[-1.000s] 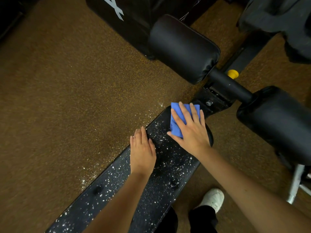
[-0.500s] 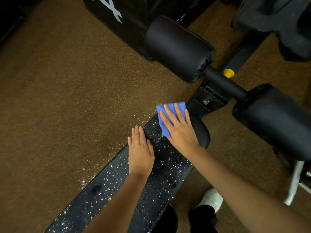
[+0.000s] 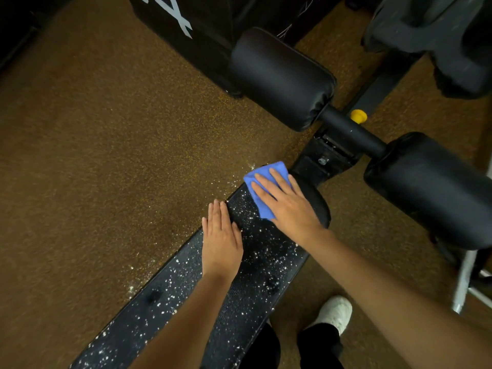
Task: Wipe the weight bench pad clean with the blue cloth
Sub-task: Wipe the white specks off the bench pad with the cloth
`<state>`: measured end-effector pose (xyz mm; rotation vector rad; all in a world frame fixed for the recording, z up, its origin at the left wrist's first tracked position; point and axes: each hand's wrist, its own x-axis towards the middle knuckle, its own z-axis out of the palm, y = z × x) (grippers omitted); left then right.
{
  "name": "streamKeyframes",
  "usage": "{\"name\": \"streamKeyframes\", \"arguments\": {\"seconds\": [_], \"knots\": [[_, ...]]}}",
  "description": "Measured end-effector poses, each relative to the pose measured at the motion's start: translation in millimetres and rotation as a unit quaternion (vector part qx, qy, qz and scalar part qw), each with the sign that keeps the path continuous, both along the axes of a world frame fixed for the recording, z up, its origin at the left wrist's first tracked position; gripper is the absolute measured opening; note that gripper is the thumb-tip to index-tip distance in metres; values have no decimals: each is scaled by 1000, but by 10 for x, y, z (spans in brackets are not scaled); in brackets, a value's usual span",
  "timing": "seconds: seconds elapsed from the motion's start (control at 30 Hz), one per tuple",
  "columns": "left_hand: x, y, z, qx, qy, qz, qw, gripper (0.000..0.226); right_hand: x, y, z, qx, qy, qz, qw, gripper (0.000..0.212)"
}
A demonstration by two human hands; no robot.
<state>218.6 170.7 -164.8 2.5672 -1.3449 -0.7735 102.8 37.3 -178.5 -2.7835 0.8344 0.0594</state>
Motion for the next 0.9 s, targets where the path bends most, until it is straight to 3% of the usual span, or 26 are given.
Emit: {"name": "streamKeyframes", "arguments": {"seconds": [0.1, 0.23, 0.43, 0.63, 0.83, 0.9], "knots": [[-28, 76, -21, -13, -29, -13, 999, 65, -97, -47, 1, -9, -6, -49, 999, 97], [-82, 160, -83, -15, -44, -13, 999, 65, 248, 55, 32, 37, -8, -141, 989, 78], [-83, 202, -67, -9, -29, -11, 999, 67, -201, -17, -30, 3, -26, 13, 1000, 89], [-91, 200, -70, 5, -37, -15, 999, 66, 10, -53, -2, 45, -33, -171, 984, 78], [-112, 172, -50, -6, -30, 1, 1000, 58, -234, 131, -58, 17, -55, 6, 998, 90], [-106, 187, -44, -8, -41, -5, 999, 56, -452, 81, -51, 12, -48, -7, 999, 95]]}}
